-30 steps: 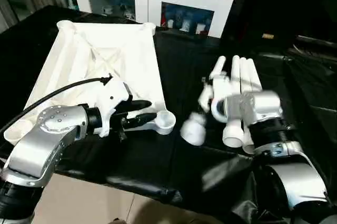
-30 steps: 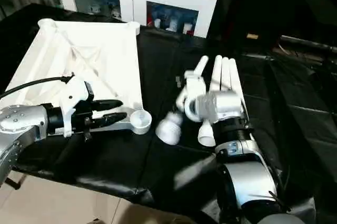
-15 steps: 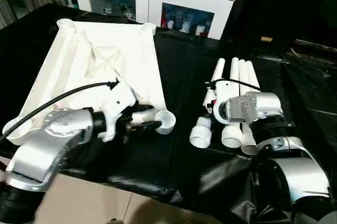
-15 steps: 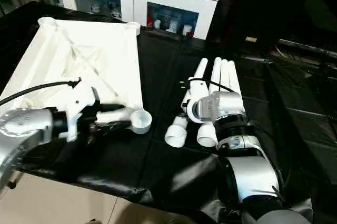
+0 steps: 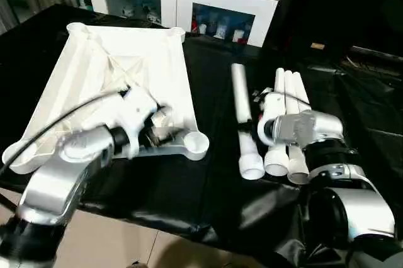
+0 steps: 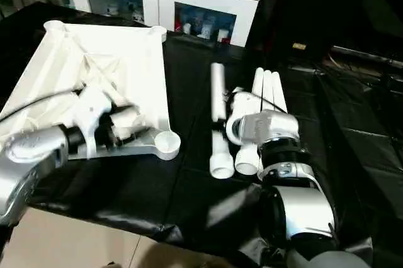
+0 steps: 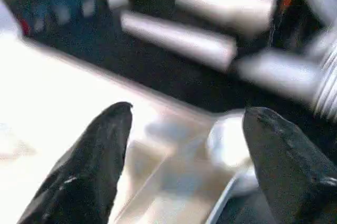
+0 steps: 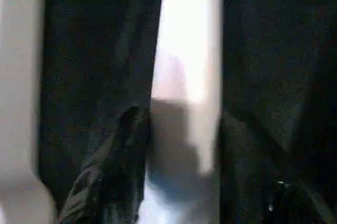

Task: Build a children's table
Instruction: Pick table leg

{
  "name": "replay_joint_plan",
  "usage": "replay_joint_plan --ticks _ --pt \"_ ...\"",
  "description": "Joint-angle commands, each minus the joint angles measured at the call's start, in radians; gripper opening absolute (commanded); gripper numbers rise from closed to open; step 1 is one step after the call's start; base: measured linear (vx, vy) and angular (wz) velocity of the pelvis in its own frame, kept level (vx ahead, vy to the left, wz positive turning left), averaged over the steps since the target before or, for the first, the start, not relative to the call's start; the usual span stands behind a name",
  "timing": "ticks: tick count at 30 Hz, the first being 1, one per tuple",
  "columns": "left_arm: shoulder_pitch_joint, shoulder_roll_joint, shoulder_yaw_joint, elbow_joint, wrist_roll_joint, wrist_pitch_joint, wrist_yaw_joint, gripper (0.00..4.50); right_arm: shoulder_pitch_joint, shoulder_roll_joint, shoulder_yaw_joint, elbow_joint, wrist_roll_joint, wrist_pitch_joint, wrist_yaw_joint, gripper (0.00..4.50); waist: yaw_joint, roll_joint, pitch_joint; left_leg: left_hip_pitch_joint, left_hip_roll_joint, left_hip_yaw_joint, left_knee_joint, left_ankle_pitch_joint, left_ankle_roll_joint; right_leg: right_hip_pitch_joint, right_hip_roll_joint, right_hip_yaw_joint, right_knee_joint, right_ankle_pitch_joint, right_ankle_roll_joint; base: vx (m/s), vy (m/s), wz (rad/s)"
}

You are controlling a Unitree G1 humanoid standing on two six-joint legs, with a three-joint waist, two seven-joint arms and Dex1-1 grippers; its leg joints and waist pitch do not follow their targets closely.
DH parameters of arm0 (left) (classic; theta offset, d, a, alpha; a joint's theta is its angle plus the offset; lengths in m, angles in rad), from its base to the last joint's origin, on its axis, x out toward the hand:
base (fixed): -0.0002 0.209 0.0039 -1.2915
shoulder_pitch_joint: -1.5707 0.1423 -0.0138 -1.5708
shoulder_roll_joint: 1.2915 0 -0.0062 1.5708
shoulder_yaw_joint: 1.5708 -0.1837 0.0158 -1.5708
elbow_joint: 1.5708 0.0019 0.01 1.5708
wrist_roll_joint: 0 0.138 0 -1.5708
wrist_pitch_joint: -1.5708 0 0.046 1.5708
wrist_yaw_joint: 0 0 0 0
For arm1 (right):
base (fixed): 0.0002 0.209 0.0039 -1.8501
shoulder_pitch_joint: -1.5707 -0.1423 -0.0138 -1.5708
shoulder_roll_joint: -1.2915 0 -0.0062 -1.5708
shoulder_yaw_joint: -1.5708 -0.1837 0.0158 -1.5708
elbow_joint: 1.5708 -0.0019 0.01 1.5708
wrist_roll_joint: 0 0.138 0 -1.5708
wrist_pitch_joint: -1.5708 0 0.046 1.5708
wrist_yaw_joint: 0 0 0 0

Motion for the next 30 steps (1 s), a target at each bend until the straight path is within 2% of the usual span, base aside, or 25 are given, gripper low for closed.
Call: replay_joint_plan --ticks 1,2,3,4,6,8,9,12,14,15,16,18,19,20,21,22,23,24,25,26,29,30 --pt "-0.023 -0.060 0.027 0.026 -0.019 -0.037 0.021 4.12 0.011 0.005 -0.033 -0.099 0.038 -0.069 0.006 1.82 0.005 0.035 -0.073 0.005 0.035 -0.004 -0.071 0.001 -0.029 0.062 -0.070 0.041 -0.051 0.106 -0.225 0.000 0.000 0.00" --pt "-0.023 -0.060 0.027 0.026 -0.019 -0.037 0.021 4.25 0.011 0.005 -0.033 -0.099 0.038 -0.069 0.006 1.75 0.004 0.030 -0.074 0.003 0.033 -0.002 -0.070 0.010 -0.025 0.065 -0.069 0.042 -0.053 0.119 -0.232 0.000 0.000 0.00" --pt "-0.029 -0.068 0.034 0.033 -0.029 -0.055 0.018 4.40 0.014 0.005 -0.029 -0.113 0.037 -0.070 0.008 1.59 0.007 0.032 -0.076 0.000 0.032 -0.004 -0.069 0.039 -0.017 0.070 -0.070 0.042 -0.049 0.158 -0.247 0.000 0.000 0.00" --pt "-0.064 -0.099 0.050 0.060 -0.043 -0.040 0.044 4.40 0.022 0.012 -0.038 -0.157 0.047 -0.106 0.011 1.59 0.007 0.037 -0.076 0.002 0.031 -0.001 -0.067 0.043 -0.014 0.065 -0.066 0.042 -0.050 0.177 -0.251 0.000 0.000 0.00" --pt "-0.107 -0.137 0.066 0.096 -0.057 -0.028 0.075 4.47 0.030 0.019 -0.062 -0.202 0.077 -0.109 0.024 1.45 0.009 0.027 -0.075 0.004 0.031 0.001 -0.067 0.030 -0.005 0.066 -0.064 0.043 -0.052 0.168 -0.251 0.000 0.000 0.00" --pt "-0.129 -0.160 0.076 0.109 -0.071 -0.013 0.091 4.50 0.032 0.021 -0.073 -0.222 0.089 -0.096 0.023 1.29 0.012 0.027 -0.075 0.003 0.031 -0.001 -0.069 0.025 -0.006 0.069 -0.066 0.044 -0.052 0.150 -0.247 0.000 0.000 0.00" --pt "-0.153 -0.190 0.091 0.121 -0.092 0.011 0.106 4.50 0.045 0.020 -0.063 -0.250 0.090 -0.101 0.044 1.21 0.013 0.033 -0.074 0.002 0.032 -0.002 -0.069 0.017 -0.013 0.069 -0.068 0.043 -0.052 0.131 -0.242 0.000 0.000 0.00" --pt "-0.180 -0.230 0.109 0.133 -0.126 0.065 0.103 4.50 0.070 0.007 -0.025 -0.281 0.087 -0.079 0.082 0.94 0.013 0.029 -0.074 0.001 0.032 -0.002 -0.069 0.021 -0.011 0.070 -0.067 0.043 -0.054 0.131 -0.240 0.000 0.000 0.00" --pt "-0.178 -0.231 0.095 0.129 -0.129 0.077 0.082 4.50 0.085 -0.001 0.006 -0.294 0.072 -0.080 0.099 0.88 0.015 0.021 -0.075 -0.001 0.032 -0.002 -0.068 0.037 0.000 0.072 -0.069 0.044 -0.054 0.129 -0.237 0.000 0.000 0.00" --pt "-0.161 -0.209 0.049 0.121 -0.093 0.054 0.056 4.50 0.105 -0.015 0.076 -0.307 0.033 -0.112 0.136 0.88 0.015 0.018 -0.074 -0.003 0.033 -0.004 -0.068 0.042 0.006 0.072 -0.070 0.042 -0.056 0.114 -0.232 0.000 0.000 0.00" --pt "-0.151 -0.196 0.028 0.115 -0.078 0.045 0.043 4.50 0.107 -0.018 0.102 -0.303 0.020 -0.118 0.149 1.16 0.011 0.015 -0.073 -0.006 0.032 -0.003 -0.068 0.042 0.012 0.072 -0.071 0.043 -0.057 0.099 -0.227 0.000 0.000 0.00" --pt "-0.131 -0.169 -0.003 0.087 -0.078 0.047 0.003 4.50 0.100 -0.012 0.113 -0.284 0.028 -0.100 0.168 1.22 0.009 0.018 -0.074 -0.005 0.033 -0.005 -0.068 0.040 0.011 0.071 -0.073 0.043 -0.057 0.083 -0.227 0.000 0.000 0.00" --pt "-0.118 -0.150 -0.022 0.063 -0.090 0.047 -0.026 4.50 0.095 -0.009 0.124 -0.270 0.022 -0.092 0.165 1.20 0.005 0.016 -0.072 -0.002 0.035 -0.003 -0.069 0.024 0.012 0.066 -0.073 0.043 -0.059 0.054 -0.227 0.000 0.000 0.00" --pt "-0.105 -0.136 -0.030 0.038 -0.103 0.049 -0.048 4.50 0.089 -0.008 0.133 -0.254 0.014 -0.087 0.162 1.41 0.005 0.014 -0.072 -0.001 0.036 -0.002 -0.069 0.022 0.012 0.064 -0.073 0.043 -0.060 0.048 -0.229 0.000 0.000 0.00" --pt "-0.069 -0.091 -0.059 -0.026 -0.126 0.049 -0.105 4.50 0.071 -0.006 0.152 -0.209 -0.008 -0.073 0.150 1.57 0.002 0.010 -0.071 -0.004 0.038 -0.004 -0.072 0.019 0.008 0.065 -0.075 0.042 -0.058 0.032 -0.234 0.000 0.000 0.00" --pt "-0.043 -0.056 -0.080 -0.063 -0.133 0.051 -0.140 4.50 0.056 -0.007 0.170 -0.180 -0.024 -0.052 0.146 1.64 0.000 0.013 -0.069 -0.003 0.037 -0.003 -0.072 0.015 0.004 0.061 -0.073 0.041 -0.058 0.020 -0.235 0.000 0.000 0.00" --pt "-0.040 -0.051 -0.083 -0.067 -0.133 0.052 -0.145 4.50 0.054 -0.008 0.174 -0.176 -0.027 -0.048 0.146 1.64 -0.001 0.009 -0.069 -0.001 0.038 -0.002 -0.071 0.012 0.003 0.059 -0.072 0.041 -0.058 0.015 -0.235 0.000 0.000 0.00" --pt "-0.040 -0.051 -0.083 -0.067 -0.133 0.052 -0.145 4.50 0.054 -0.008 0.174 -0.176 -0.027 -0.048 0.146 1.66 -0.003 0.011 -0.067 -0.003 0.036 -0.002 -0.072 0.012 0.002 0.060 -0.070 0.041 -0.058 0.012 -0.232 0.000 0.000 0.00" --pt "-0.021 -0.027 -0.092 -0.091 -0.141 0.064 -0.164 4.50 0.040 -0.010 0.191 -0.158 -0.032 -0.008 0.149 1.82 -0.001 0.011 -0.067 0.004 0.037 0.001 -0.072 0.007 -0.004 0.056 -0.068 0.041 -0.059 0.013 -0.226 0.000 0.000 0.00" --pt "-0.021 -0.027 -0.092 -0.091 -0.141 0.064 -0.164 4.50 0.040 -0.010 0.191 -0.158 -0.032 -0.008 0.149 1.97 -0.001 0.012 -0.066 0.002 0.037 0.000 -0.073 0.008 -0.004 0.057 -0.068 0.041 -0.058 0.012 -0.224 0.000 0.000 0.00" --pt "-0.006 -0.013 -0.090 -0.107 -0.138 0.080 -0.170 4.50 0.016 -0.017 0.231 -0.130 -0.028 0.073 0.177 2.14 0.000 0.004 -0.065 -0.001 0.037 -0.001 -0.075 0.003 -0.015 0.058 -0.071 0.042 -0.059 -0.005 -0.206 0.000 0.000 0.00" --pt "-0.005 -0.013 -0.090 -0.107 -0.137 0.080 -0.170 4.50 0.014 -0.017 0.232 -0.126 -0.028 0.076 0.179 2.27 0.000 0.006 -0.065 -0.002 0.037 -0.001 -0.075 -0.001 -0.018 0.058 -0.071 0.042 -0.059 -0.010 -0.204 0.000 0.000 0.00"
